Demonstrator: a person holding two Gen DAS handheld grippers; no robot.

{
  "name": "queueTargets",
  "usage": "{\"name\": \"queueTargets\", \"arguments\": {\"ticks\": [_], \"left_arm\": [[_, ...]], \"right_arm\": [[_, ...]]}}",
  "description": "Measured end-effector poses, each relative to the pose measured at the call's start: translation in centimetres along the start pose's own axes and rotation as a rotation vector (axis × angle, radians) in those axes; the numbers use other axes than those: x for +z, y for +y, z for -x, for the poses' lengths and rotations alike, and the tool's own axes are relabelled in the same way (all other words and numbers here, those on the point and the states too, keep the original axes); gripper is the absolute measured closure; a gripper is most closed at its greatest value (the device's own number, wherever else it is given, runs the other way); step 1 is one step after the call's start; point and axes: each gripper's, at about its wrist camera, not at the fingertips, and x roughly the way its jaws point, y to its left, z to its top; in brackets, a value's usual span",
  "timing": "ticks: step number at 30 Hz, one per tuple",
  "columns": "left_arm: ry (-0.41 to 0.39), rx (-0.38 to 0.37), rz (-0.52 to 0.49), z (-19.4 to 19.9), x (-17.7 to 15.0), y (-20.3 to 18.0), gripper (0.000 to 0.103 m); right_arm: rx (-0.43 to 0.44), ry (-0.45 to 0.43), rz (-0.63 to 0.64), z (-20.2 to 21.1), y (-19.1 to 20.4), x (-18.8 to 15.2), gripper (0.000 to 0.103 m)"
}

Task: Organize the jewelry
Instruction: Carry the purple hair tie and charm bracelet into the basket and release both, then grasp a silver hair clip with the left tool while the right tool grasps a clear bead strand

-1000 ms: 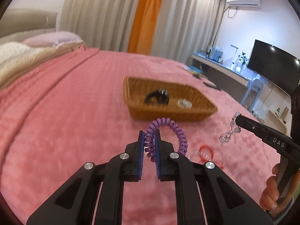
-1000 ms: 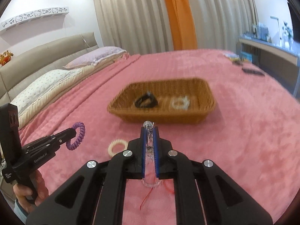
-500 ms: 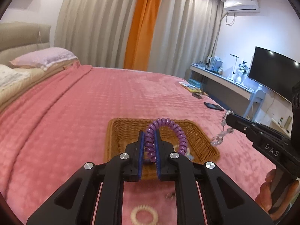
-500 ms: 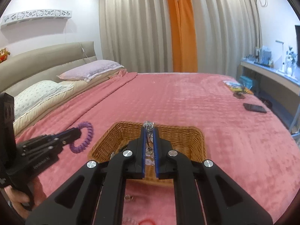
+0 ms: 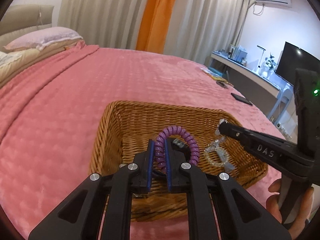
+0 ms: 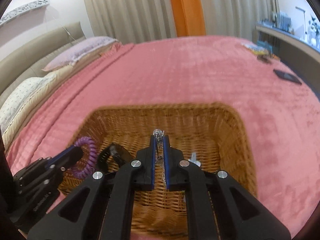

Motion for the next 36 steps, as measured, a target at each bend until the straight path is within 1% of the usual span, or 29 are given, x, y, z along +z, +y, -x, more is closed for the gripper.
{"name": "queueTargets", "arguments": {"ticks": [5, 9, 10, 11, 12, 13, 14, 15, 16, 18, 21, 22, 25, 27, 29, 31, 34, 36], "left_arm": [[0.013, 0.001, 0.012, -0.6, -0.2, 0.7, 0.094], [0.018, -0.002, 0.009, -0.7, -0.2, 0.6, 0.093], [0.016, -0.004, 0.011, -0.7, -0.2, 0.6, 0.093], [0.014, -0.011, 0.012, -0.5, -0.3, 0.6, 0.089], [0.012, -0.012, 0.013, -0.4, -0.2, 0.7, 0.085], [0.006, -0.013, 0.015, -0.1, -0.2, 0.7, 0.078], [-0.003, -0.015, 0.017, 0.4, -0.2, 0.7, 0.07], [-0.012, -0.017, 0.021, 0.9, -0.2, 0.6, 0.066], [-0.029, -0.026, 0.027, 1.7, -0.1, 0.7, 0.061], [-0.055, -0.033, 0.029, 3.1, 0.1, 0.6, 0.061], [-0.101, -0.047, 0.024, 6.3, 0.2, 0.2, 0.06], [-0.125, -0.058, 0.017, 8.1, 0.1, 0.0, 0.058], [-0.172, -0.081, -0.01, 12.1, -0.7, -0.8, 0.057], [-0.184, -0.092, -0.025, 14.1, -1.5, -1.3, 0.057], [-0.192, -0.098, -0.039, 16.1, -2.8, -1.8, 0.057], [-0.182, -0.107, -0.041, 17.7, -4.7, -2.1, 0.057], [-0.159, -0.109, -0.045, 18.6, -7.4, -2.4, 0.057], [-0.123, -0.102, -0.051, 18.7, -9.5, -2.6, 0.057]], "right_arm": [[-0.001, 0.035, -0.002, -1.3, -0.2, -0.3, 0.097], [0.019, 0.036, -0.006, -1.4, -0.2, -0.1, 0.096], [0.027, 0.041, -0.005, -1.3, -0.1, -0.1, 0.095], [0.029, 0.043, -0.006, -1.3, -0.1, 0.0, 0.093], [0.034, 0.043, -0.008, -1.2, -0.2, -0.1, 0.086], [0.041, 0.04, -0.012, -0.8, -0.2, -0.1, 0.074], [0.044, 0.031, -0.017, -0.3, -0.3, -0.1, 0.067], [0.042, 0.019, -0.022, 0.2, -0.4, -0.1, 0.058], [0.042, -0.002, -0.026, 1.1, -0.5, -0.1, 0.058], [0.047, -0.015, -0.023, 2.3, -0.4, -0.1, 0.058], [0.053, -0.056, -0.018, 5.7, -0.3, -0.4, 0.058], [0.058, -0.077, -0.013, 7.2, -0.2, -0.7, 0.058], [0.063, -0.133, 0.015, 11.5, 0.5, -2.2, 0.058], [0.067, -0.155, 0.025, 13.8, 0.8, -3.4, 0.058], [0.067, -0.172, 0.033, 15.5, 1.1, -4.8, 0.058], [0.055, -0.184, 0.055, 17.0, 1.7, -6.7, 0.058], [0.051, -0.176, 0.092, 17.8, 2.7, -9.8, 0.058], [0.042, -0.162, 0.095, 17.6, 3.1, -11.8, 0.058]]}}
